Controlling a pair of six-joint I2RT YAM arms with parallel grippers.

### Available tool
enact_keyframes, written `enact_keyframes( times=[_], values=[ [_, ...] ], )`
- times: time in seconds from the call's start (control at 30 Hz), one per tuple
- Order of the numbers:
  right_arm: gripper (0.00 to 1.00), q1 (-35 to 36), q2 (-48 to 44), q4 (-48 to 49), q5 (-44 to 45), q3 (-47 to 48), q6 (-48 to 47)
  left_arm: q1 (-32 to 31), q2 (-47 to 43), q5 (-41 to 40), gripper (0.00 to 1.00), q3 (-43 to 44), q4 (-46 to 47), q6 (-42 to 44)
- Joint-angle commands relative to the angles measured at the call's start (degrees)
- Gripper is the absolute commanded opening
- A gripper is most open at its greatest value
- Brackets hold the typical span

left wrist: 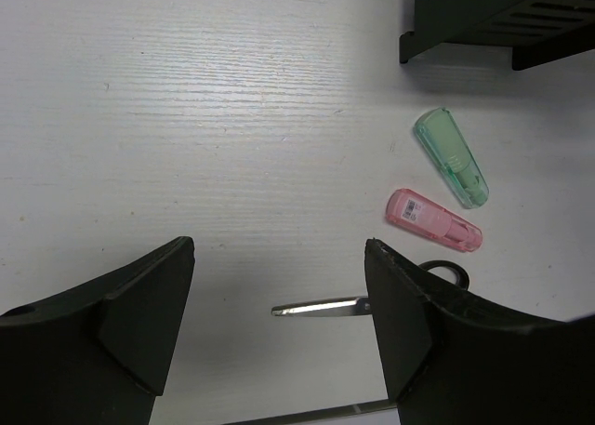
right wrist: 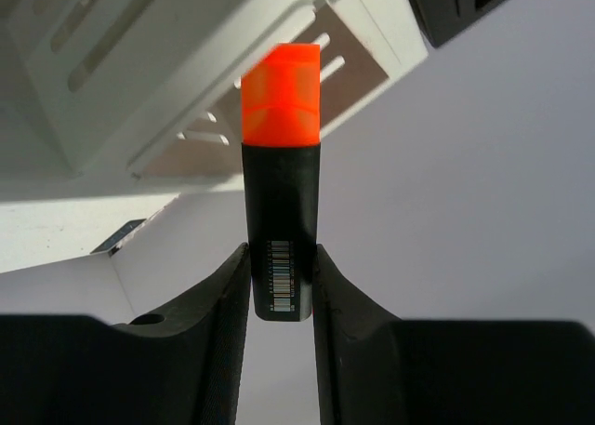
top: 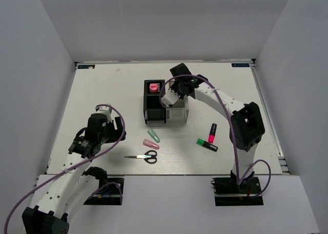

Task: Sort the stationery into containers
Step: Place the pen in the storage box.

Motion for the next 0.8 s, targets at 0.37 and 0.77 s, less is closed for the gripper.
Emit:
enact_keyframes(
  times=[0.37, 0.77],
  values=[
    [0.56, 1.4, 1.8, 3.0, 1.1, 2.5, -5.5, 0.3, -0.7, 0.0, 0.84, -0.2, -0.2, -0.1],
    [0.0, 0.7, -10.1, 7.7, 1.8, -0.4, 16.7, 0.3, -0.5, 0.1, 0.84, -0.3, -0.2, -0.1]
  ],
)
